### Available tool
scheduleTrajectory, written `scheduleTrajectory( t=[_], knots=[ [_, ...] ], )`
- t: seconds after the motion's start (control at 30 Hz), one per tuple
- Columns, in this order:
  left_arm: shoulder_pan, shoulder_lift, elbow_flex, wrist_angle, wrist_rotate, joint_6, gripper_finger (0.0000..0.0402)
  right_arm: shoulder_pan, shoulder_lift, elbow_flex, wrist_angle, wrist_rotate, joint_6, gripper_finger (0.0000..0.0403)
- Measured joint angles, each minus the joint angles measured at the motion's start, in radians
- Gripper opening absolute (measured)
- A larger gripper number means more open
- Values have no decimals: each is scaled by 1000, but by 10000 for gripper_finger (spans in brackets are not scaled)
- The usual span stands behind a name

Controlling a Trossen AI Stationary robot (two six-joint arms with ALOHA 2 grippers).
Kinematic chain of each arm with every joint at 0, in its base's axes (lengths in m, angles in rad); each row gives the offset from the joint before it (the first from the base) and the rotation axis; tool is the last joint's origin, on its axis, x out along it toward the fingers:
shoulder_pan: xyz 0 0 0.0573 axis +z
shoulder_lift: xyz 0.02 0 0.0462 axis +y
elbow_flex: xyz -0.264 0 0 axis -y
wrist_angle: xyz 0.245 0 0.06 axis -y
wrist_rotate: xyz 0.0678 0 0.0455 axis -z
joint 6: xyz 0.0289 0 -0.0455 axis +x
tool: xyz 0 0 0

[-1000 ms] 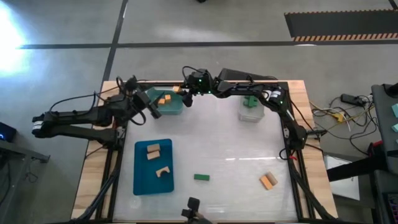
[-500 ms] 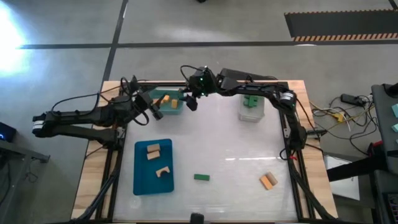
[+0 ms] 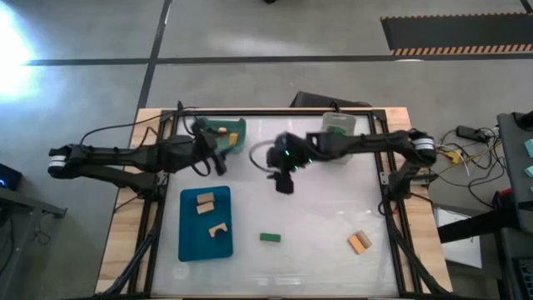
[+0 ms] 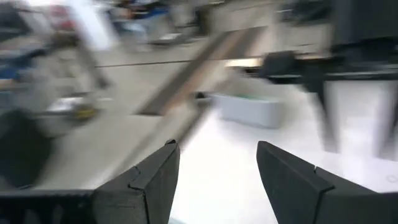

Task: Sort & place blocks by color
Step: Put the green block into the gray bin

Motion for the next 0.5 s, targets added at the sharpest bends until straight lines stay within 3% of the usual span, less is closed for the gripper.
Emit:
scheduleTrajectory(
  t=[0.17,0.5],
  knots=[
    [-61,87,19,-3,181,-82,199,115,-116,-182,92,141,79,178],
    [-270,333,133,-29,189,-98,199,269,-306,-551,550,258,124,178]
  ],
)
